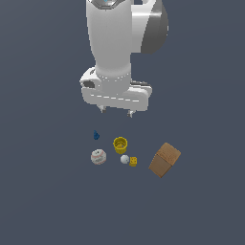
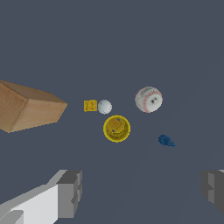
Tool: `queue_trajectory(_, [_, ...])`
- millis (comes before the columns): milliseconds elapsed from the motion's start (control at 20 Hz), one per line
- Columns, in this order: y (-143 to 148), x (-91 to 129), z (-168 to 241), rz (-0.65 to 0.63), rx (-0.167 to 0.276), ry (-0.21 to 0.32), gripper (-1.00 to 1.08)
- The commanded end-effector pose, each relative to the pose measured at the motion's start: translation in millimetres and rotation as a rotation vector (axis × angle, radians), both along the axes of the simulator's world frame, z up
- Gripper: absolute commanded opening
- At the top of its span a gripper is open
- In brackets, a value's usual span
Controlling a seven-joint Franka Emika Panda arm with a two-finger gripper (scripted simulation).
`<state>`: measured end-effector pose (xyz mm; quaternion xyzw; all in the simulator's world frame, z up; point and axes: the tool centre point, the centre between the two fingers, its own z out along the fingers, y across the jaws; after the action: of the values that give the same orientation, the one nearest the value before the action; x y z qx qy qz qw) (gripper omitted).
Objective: Pick up a designated object from a clutter of objects.
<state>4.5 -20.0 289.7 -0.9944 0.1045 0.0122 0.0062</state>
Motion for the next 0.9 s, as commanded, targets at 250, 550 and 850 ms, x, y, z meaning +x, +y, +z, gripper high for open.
queue_trajectory(250, [-12, 15, -29, -0.202, 0.007, 0.001, 1.00])
queue_trajectory(550, [-25, 27, -57, -0.393, 0.009, 0.003, 1.00])
queue_trajectory(850, [-38, 37, -86, -0.584, 0.007, 0.004, 1.00])
